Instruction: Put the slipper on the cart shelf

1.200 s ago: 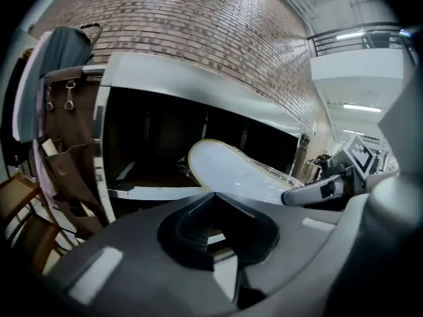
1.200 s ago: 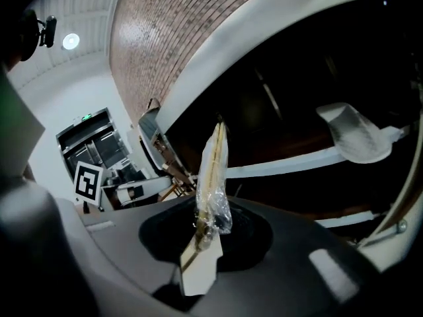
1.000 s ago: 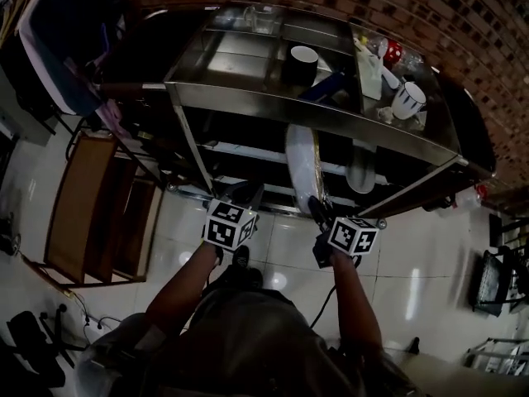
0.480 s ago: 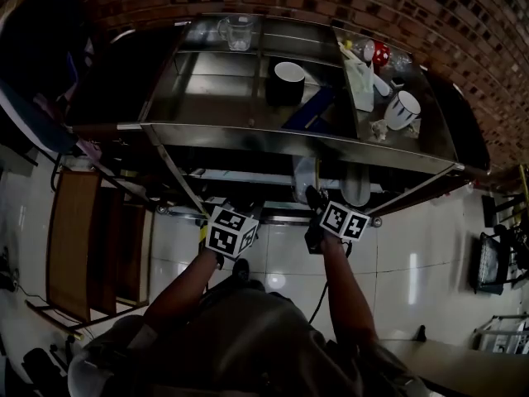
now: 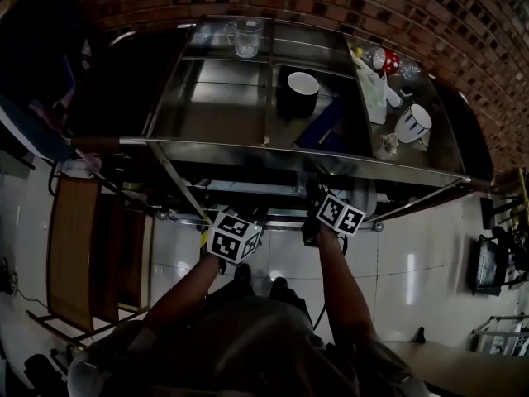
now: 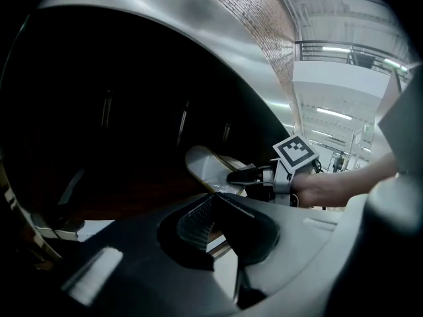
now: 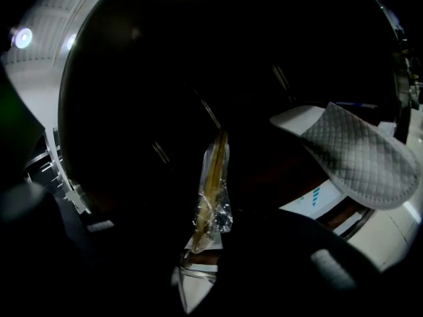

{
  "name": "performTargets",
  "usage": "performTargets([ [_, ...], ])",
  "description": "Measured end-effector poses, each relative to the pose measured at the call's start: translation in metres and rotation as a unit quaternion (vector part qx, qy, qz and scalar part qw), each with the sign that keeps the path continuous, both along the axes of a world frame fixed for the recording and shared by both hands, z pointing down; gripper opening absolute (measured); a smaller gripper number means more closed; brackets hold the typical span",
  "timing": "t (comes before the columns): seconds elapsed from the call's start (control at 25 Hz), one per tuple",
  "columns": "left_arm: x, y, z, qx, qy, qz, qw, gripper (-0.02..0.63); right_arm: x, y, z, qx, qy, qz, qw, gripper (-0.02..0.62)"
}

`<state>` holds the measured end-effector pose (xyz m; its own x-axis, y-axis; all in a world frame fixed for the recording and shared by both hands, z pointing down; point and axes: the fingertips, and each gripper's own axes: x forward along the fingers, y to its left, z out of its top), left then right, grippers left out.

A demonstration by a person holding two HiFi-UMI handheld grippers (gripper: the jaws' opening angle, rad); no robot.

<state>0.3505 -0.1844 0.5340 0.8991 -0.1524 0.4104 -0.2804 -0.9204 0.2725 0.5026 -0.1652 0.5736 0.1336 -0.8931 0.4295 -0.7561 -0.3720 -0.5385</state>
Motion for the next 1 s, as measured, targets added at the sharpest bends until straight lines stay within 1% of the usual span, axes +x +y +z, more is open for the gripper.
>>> performTargets([
  [0.16,0.004,0.0,-0.003,0.003,0.001,-0.005,1.0,0.008,0.006,-0.001,0.003,-0.008,0.016,-0.002,1.0,0.077],
  [0.24,0.006,0.001,-0.004,0.005,-0.001,-0.009,0.9999,0.008,0.007,-0.001,0.003,-0.008,0.027,-0.006,1.0,0.093],
  [0.52,0.021,0.013,-0.013,0.015,-0.002,-0.025,0.9996,0.008,0.018,0.0,0.002,-0.016,0.059,-0.032,0.998,0.207],
  [0.56,0.023,0.015,-0.014,0.016,-0.002,-0.026,0.9995,0.008,0.018,0.0,0.001,-0.017,0.064,-0.038,0.997,0.235],
  [0.8,0.03,0.023,-0.022,0.025,-0.002,-0.036,0.999,0.008,0.014,-0.001,0.003,-0.032,0.111,-0.088,0.989,0.335],
  [1.0,0.036,0.027,-0.029,0.034,0.001,-0.041,0.9986,0.008,0.017,0.006,-0.006,-0.032,0.143,-0.101,0.984,0.345],
])
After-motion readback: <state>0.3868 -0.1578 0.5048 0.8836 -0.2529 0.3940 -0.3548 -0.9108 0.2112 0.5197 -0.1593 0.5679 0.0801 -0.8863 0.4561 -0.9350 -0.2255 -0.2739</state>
